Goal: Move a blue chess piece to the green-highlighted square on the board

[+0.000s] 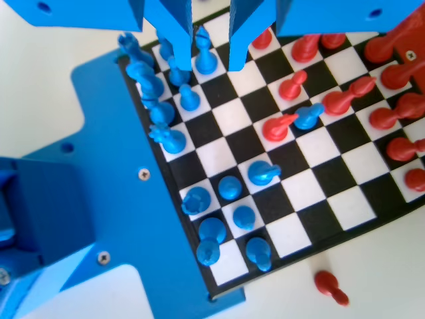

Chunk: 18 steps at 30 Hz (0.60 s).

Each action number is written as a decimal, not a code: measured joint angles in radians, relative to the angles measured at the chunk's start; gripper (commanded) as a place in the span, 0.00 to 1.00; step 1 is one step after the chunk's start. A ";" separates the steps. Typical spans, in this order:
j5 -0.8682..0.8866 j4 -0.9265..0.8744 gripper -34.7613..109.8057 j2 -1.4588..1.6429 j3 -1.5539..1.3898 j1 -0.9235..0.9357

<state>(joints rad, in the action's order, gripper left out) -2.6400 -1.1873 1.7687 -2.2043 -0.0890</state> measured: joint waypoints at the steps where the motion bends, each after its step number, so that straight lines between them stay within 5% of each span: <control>1: 0.000 0.021 0.31 0.000 -0.015 -0.003; 18: 0.095 0.247 0.31 0.002 -0.192 -0.118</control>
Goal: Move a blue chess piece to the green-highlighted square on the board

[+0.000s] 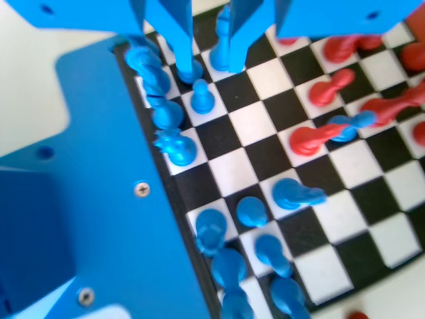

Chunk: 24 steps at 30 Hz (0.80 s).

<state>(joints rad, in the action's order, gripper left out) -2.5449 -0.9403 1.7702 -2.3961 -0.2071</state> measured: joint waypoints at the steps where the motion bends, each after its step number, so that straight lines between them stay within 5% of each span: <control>1: 0.006 0.008 0.31 0.000 -0.005 -0.005; 24: 0.002 0.173 0.31 -0.123 -0.054 -0.018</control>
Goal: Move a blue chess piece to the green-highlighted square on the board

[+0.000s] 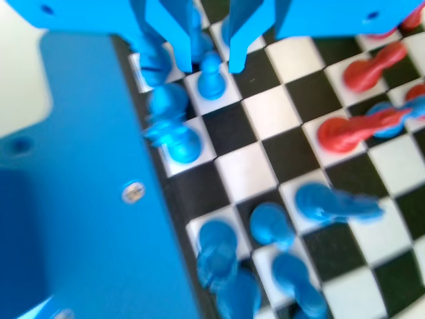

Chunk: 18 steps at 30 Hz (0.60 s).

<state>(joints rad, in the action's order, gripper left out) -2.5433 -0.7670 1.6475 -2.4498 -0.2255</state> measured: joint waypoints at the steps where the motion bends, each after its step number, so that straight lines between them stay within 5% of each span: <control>1: 0.000 0.002 0.31 0.000 0.000 0.000; 18: 0.000 0.080 0.30 -0.048 -0.034 -0.002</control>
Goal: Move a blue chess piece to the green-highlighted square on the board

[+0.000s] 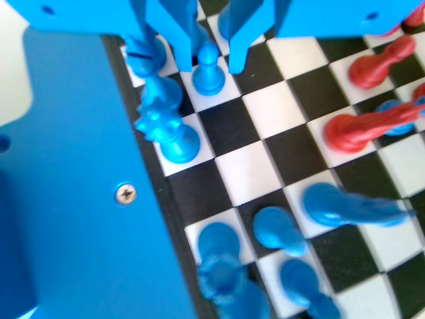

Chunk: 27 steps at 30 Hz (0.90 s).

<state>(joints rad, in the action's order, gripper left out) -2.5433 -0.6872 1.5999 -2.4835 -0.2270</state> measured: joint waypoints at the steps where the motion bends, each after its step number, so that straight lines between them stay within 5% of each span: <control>1: 0.000 -0.005 0.30 -0.002 0.000 0.000; 27: 0.025 -0.028 0.25 -0.002 0.037 0.017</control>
<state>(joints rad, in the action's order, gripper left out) -2.5188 -0.7148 1.5984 -2.4467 -0.2102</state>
